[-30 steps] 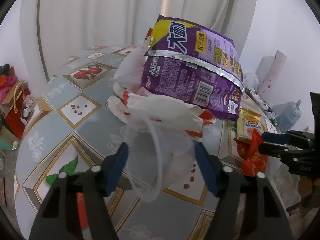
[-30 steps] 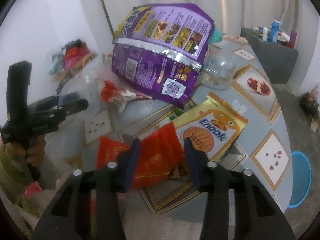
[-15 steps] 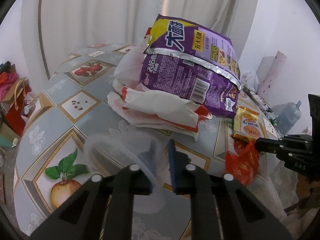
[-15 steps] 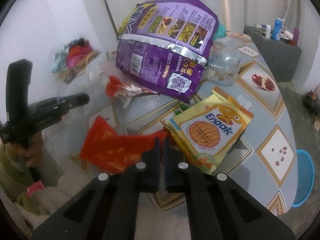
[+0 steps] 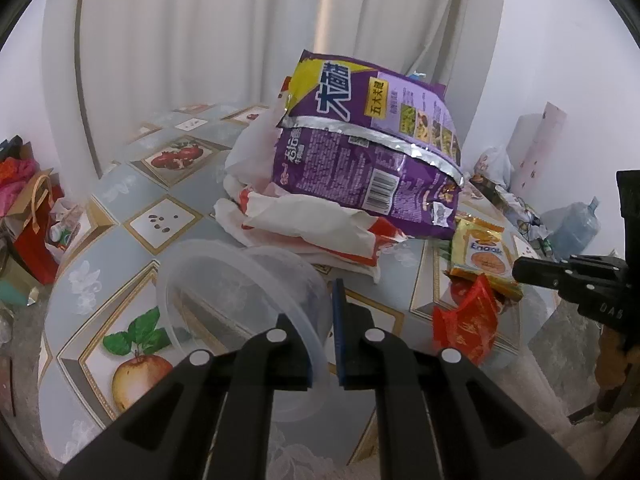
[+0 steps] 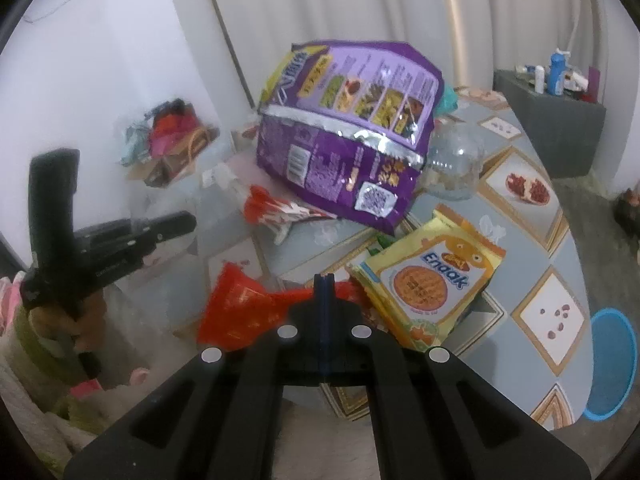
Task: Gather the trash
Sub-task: 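Lift the cup and red wrapper and carry both toward the blue wastebasket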
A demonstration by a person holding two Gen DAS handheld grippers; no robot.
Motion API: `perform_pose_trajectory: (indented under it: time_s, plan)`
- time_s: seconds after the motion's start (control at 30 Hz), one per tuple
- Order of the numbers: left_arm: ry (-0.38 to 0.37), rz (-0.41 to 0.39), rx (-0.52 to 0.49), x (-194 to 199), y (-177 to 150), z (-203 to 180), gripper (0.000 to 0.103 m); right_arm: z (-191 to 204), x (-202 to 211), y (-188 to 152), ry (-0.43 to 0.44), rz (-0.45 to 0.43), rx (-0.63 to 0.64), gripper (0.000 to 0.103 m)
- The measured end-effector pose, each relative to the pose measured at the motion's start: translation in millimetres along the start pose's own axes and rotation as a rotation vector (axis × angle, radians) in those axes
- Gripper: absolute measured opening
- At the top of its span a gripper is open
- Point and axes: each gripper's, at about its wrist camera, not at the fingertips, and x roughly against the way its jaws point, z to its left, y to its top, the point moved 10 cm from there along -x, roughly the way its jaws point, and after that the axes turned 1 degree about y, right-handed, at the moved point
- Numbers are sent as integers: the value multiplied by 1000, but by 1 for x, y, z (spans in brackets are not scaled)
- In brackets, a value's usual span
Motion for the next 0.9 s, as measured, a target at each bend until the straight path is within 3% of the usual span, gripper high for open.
perform_pose_trajectory:
  time_s: [0.3,0.43,0.73,0.9]
  plan:
    - [-3,-1,23,10,-10,-1,7,-4,3,-8,15,26,-71,3]
    - [-16,9,9,9,-16,-8,7,-5,3,-19,24,49,-125,34]
    - [-21,51,-81,-6,-31,-31,7,-14,-28,-41,77,149,-295,40]
    - [-20,61,-135,-12,-36,-42,7,-15,-35,-37,89,131,-319,47]
